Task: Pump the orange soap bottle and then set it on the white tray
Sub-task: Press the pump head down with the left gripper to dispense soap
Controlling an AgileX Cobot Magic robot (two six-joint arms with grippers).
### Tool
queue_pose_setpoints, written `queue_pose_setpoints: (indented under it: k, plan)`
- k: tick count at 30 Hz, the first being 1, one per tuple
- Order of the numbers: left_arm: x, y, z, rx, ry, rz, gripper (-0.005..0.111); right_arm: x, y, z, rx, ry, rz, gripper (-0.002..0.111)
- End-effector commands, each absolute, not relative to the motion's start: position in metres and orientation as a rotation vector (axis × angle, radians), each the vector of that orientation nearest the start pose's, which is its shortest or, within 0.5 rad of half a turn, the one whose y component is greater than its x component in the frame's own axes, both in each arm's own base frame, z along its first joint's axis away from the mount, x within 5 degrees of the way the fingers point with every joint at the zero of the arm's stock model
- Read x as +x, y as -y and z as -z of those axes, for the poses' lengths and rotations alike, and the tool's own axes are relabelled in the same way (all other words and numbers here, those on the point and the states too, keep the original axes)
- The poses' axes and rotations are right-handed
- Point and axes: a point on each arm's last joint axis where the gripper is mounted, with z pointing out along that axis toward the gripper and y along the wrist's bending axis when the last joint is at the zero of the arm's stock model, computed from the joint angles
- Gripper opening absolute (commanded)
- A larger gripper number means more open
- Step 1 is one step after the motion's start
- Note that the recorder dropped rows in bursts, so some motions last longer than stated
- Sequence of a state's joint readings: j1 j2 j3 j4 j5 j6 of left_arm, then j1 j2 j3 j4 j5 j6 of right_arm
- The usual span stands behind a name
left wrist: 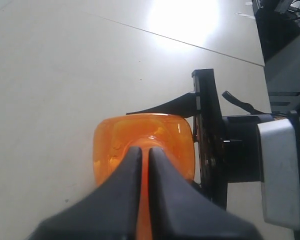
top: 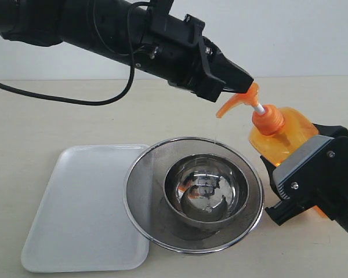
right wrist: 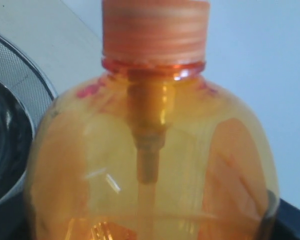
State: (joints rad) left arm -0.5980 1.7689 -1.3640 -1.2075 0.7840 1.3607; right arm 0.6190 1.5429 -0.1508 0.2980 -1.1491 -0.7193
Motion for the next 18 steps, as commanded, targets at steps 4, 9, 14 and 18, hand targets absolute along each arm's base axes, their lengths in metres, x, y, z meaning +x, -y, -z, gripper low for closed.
queue_pose_setpoints:
  k: [4, 9, 14, 18]
  plan:
    - [0.285, 0.284, -0.259, 1.403, -1.854, 1.023, 0.005, 0.178, -0.112, -0.165, -0.876, -1.398, 0.128, 0.000]
    - [0.286, 0.285, -0.253, 1.407, -1.869, 1.029, 0.005, 0.178, -0.112, -0.165, -0.876, -1.398, 0.128, 0.000]
    - [0.283, 0.283, -0.264, 1.408, -1.839, 1.016, 0.005, 0.178, -0.112, -0.165, -0.875, -1.399, 0.126, 0.000]
    - [0.278, 0.271, -0.294, 1.383, -1.768, 0.980, 0.005, 0.178, -0.112, -0.165, -0.871, -1.399, 0.124, 0.000]
